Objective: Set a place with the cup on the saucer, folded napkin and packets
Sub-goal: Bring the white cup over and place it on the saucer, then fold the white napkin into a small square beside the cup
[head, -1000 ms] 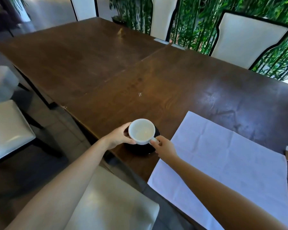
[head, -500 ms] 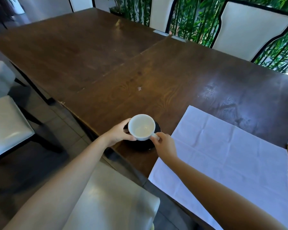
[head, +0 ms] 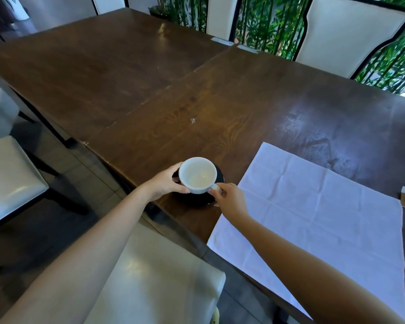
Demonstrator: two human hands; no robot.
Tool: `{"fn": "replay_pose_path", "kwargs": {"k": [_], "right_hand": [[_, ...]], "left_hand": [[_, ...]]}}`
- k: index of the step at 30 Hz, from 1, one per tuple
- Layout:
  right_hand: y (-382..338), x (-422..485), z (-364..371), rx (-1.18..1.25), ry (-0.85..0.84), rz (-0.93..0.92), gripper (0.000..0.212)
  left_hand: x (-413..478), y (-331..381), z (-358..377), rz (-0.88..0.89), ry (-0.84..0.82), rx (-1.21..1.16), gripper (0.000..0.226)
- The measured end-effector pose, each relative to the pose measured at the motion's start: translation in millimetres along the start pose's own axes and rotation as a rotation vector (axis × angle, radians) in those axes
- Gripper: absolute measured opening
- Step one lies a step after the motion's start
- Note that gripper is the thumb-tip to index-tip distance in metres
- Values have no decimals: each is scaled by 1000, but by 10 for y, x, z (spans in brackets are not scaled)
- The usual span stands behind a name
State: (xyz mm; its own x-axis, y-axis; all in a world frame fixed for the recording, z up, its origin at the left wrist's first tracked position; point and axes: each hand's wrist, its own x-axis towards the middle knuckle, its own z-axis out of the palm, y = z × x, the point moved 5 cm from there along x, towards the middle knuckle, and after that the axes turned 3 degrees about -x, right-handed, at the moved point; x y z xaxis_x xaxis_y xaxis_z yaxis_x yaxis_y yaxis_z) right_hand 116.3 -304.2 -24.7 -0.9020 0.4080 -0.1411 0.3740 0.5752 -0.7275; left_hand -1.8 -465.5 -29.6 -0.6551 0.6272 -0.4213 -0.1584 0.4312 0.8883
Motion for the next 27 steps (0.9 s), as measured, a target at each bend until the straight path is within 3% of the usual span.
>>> {"fn": "replay_pose_path", "kwargs": {"k": [5, 8, 11, 13, 15, 17, 19, 23, 27], "right_hand": [[21, 39, -46, -76, -45, -14, 34], [79, 38, -197, -96, -41, -3, 40], [198, -38, -404, -145, -57, 3, 40], [337, -156, -554, -193, -67, 0, 39], [514, -340, -685, -265, -78, -16, 40], [717, -587, -763, -361, -112, 0, 44], [927, -889, -797, -461, -144, 36, 51], [1315, -1534, -793, -656, -225, 106, 70], [1570, -1966, -774, -664, -332, 117, 96]], "left_hand": [[-74, 158, -81, -112, 124, 245, 107], [-238, 449, -111, 29, 305, 553, 85], [-490, 775, 186, 276, 472, 698, 51], [-641, 883, 622, 450, 404, 679, 37], [-734, 814, 1158, 546, 172, 662, 34], [-762, 553, 1666, 504, -95, 782, 45], [-758, 241, 2010, 438, -260, 958, 59], [-847, 2, 2303, 514, -278, 1228, 71], [-930, 0, 2409, 699, -219, 1366, 61]]}}
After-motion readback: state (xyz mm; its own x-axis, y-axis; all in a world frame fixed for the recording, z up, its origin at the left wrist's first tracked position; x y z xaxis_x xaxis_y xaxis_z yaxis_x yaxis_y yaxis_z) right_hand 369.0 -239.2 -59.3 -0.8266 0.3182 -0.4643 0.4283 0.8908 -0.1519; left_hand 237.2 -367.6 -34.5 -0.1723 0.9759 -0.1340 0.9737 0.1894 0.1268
